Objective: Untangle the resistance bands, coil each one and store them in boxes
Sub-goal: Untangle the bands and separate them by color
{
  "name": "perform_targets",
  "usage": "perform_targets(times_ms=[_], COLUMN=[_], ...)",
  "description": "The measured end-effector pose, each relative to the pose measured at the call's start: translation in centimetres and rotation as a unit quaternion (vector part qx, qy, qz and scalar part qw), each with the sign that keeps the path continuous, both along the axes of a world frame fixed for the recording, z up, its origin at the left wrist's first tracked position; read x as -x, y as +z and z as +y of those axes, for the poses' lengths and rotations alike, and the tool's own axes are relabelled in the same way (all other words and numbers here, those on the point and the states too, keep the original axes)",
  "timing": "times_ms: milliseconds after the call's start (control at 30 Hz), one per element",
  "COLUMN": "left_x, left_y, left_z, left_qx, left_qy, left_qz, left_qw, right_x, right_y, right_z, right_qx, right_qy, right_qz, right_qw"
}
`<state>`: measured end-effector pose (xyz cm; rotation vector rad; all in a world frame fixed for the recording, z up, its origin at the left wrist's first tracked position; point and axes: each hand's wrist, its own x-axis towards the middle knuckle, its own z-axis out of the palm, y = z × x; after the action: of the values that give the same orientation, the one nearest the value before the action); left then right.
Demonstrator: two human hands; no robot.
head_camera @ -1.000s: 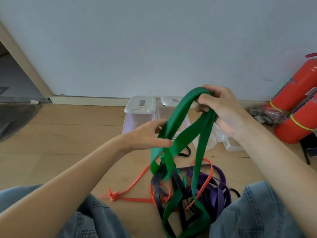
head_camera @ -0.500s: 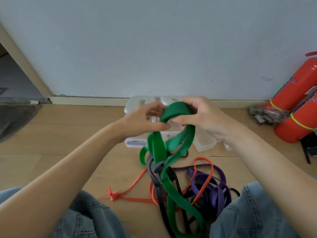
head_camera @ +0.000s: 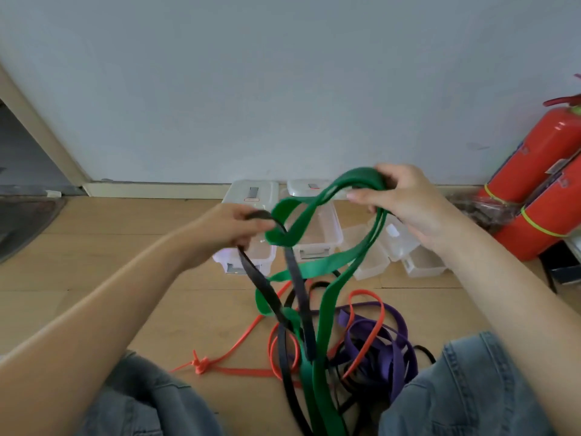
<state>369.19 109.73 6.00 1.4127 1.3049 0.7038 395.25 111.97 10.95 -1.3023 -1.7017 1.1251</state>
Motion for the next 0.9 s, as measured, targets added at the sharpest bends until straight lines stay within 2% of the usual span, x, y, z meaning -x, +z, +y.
perform_targets(times_ms=[67, 133, 200, 233, 267, 300, 367, 467, 567, 667, 733, 800, 833, 900], left_x=[0.7, 0.7, 0.4, 0.3, 0.2, 0.1, -0.6, -1.6, -1.7, -1.9, -2.5, -3.2, -3.5, -3.7], left_y=[2.5, 4.7, 6.4, 7.0, 7.4, 7.7, 7.6, 6.8, 6.1, 5.3, 4.9, 4.8, 4.8, 4.5], left_z=[0.1, -0.2, -0.6, -0.7, -0.9, -1.1, -1.5, -1.7, -1.6, -1.4, -1.4, -1.5, -1.5, -1.3], left_qx=[-0.037, -0.073, -0.100, -0.106, -0.108, -0.105, -0.099, -0.087, -0.081, -0.080, -0.055, -0.026, -0.026, -0.052], left_qy=[0.041, 0.061, 0.057, 0.048, 0.037, 0.024, -0.002, -0.034, -0.031, 0.018, 0.031, 0.013, 0.007, 0.020], left_qz=[-0.086, -0.178, -0.217, -0.226, -0.235, -0.243, -0.239, -0.183, -0.161, -0.175, -0.244, -0.329, -0.334, -0.263], left_qw=[0.995, 0.979, 0.969, 0.967, 0.965, 0.964, 0.966, 0.979, 0.983, 0.981, 0.968, 0.944, 0.942, 0.963], right_x=[-0.2, 0.1, 0.3, 0.4, 0.7, 1.2, 2.7, 4.9, 6.5, 6.6, 6.6, 7.0, 7.3, 7.5], right_y=[-0.8, -1.6, -2.5, -2.9, -3.2, -3.1, -2.7, -2.6, -2.5, -1.9, -1.7, -2.1, -2.4, -2.7], right_z=[0.1, -0.1, -0.5, -0.5, -0.6, -0.7, -1.3, -2.2, -3.1, -3.2, -3.2, -3.4, -3.5, -3.6], right_qx=[0.031, 0.083, 0.138, 0.146, 0.142, 0.130, 0.091, 0.073, 0.061, 0.063, 0.076, 0.060, 0.044, 0.049], right_qy=[0.053, 0.151, 0.231, 0.252, 0.259, 0.256, 0.243, 0.256, 0.252, 0.246, 0.261, 0.238, 0.210, 0.161], right_qz=[-0.192, -0.382, -0.478, -0.484, -0.456, -0.397, -0.244, -0.112, -0.075, -0.016, -0.010, -0.053, -0.061, -0.029], right_qw=[0.980, 0.908, 0.836, 0.825, 0.839, 0.872, 0.934, 0.957, 0.963, 0.967, 0.962, 0.968, 0.975, 0.985])
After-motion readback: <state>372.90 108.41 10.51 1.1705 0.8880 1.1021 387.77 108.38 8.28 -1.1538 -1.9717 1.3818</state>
